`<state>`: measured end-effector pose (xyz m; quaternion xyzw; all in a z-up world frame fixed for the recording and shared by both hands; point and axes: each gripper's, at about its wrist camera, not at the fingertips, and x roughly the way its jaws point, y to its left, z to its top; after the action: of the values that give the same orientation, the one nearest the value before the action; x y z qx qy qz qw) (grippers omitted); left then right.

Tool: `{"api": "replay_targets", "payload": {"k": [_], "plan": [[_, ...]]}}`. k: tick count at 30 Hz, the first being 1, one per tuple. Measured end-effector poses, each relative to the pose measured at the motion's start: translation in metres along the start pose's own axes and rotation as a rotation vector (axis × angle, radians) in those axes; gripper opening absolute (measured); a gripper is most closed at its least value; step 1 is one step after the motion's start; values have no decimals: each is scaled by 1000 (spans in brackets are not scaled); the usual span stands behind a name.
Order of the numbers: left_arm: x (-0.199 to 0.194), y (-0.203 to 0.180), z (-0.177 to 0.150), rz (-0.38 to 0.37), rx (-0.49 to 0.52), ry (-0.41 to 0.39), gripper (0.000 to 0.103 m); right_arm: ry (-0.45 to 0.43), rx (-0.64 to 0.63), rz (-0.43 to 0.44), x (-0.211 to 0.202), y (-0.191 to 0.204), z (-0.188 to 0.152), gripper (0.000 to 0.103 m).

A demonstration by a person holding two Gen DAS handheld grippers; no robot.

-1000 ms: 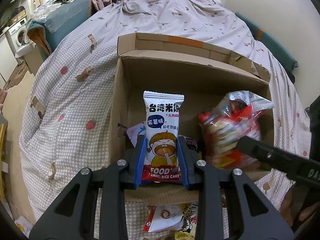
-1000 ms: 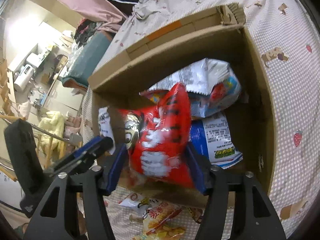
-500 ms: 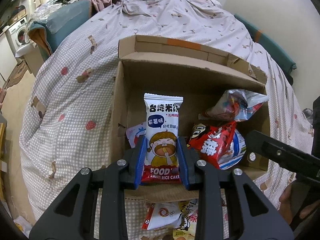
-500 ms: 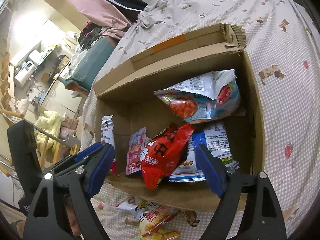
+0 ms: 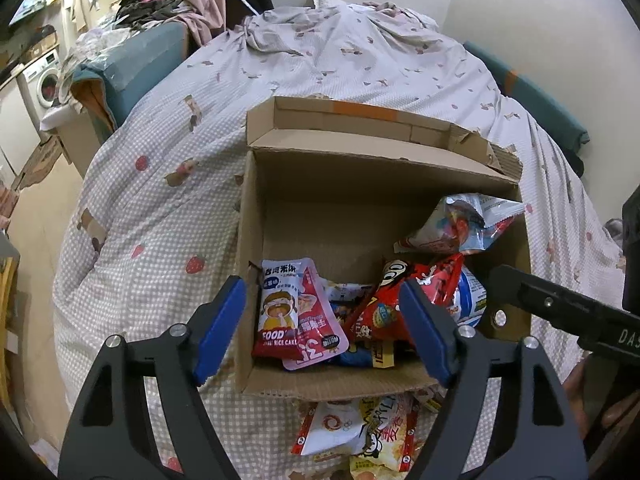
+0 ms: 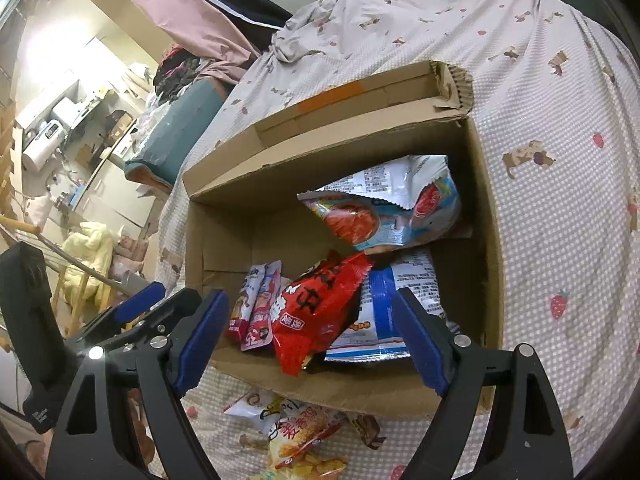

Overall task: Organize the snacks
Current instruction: 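Open the left gripper inside the box while the right gripper drops the red bag, then grasp the yellow cheese bag with the left gripper while the right gripper grasps the brown bar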

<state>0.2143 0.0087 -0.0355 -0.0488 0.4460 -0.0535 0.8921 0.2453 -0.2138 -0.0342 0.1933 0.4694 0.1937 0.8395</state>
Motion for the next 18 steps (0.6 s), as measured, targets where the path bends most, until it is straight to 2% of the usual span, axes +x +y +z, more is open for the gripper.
{"api": "replay_targets", "payload": {"k": [8, 14, 16, 18], "plan": [[-16, 6, -7, 6, -8, -15, 76, -1, 1, -17, -11, -1, -8, 86], [-39, 13, -11, -10, -20, -69, 76, 1, 2, -55, -24, 1, -18, 86], [-44, 16, -16, -9, -29, -66, 76, -6, 5, -69, -29, 1, -21, 92], [-45, 19, -24, -15, -40, -38, 76, -11, 7, -80, -34, 0, -25, 93]]}}
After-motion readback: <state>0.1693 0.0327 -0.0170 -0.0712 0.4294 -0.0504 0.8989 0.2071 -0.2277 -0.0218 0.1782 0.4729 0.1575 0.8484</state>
